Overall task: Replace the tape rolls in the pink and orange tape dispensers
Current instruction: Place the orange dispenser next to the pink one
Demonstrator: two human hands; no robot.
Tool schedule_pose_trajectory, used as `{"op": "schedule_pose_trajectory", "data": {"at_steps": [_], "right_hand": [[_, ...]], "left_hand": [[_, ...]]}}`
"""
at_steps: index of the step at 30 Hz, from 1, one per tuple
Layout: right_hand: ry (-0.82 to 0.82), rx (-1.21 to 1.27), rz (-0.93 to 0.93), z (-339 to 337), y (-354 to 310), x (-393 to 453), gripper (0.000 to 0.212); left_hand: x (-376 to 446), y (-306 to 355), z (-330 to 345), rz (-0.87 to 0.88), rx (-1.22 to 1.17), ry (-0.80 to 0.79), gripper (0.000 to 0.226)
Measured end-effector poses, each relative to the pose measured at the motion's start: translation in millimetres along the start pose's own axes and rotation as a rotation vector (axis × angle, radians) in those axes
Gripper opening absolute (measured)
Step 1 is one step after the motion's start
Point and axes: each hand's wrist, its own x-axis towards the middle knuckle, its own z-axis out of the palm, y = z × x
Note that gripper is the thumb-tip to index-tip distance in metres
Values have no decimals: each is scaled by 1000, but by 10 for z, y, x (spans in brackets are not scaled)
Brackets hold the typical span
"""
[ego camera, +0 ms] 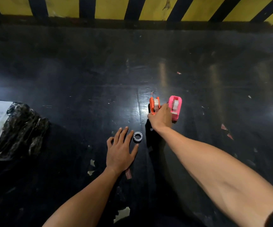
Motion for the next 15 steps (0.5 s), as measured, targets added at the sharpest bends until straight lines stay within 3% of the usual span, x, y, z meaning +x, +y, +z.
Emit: {"op": "schedule_pose_trajectory", "data": {"at_steps": [7, 12, 15], "right_hand": [[7, -91, 42, 148, -15, 54, 51], [-82, -62, 36, 122, 16, 36, 72], [-118, 8, -44, 21, 132, -78, 63]], "left_hand": [[2, 3, -6, 1, -3, 6, 59], [7, 11, -16, 0, -1, -1, 60], [7, 15, -35, 5, -10, 2, 59]]}}
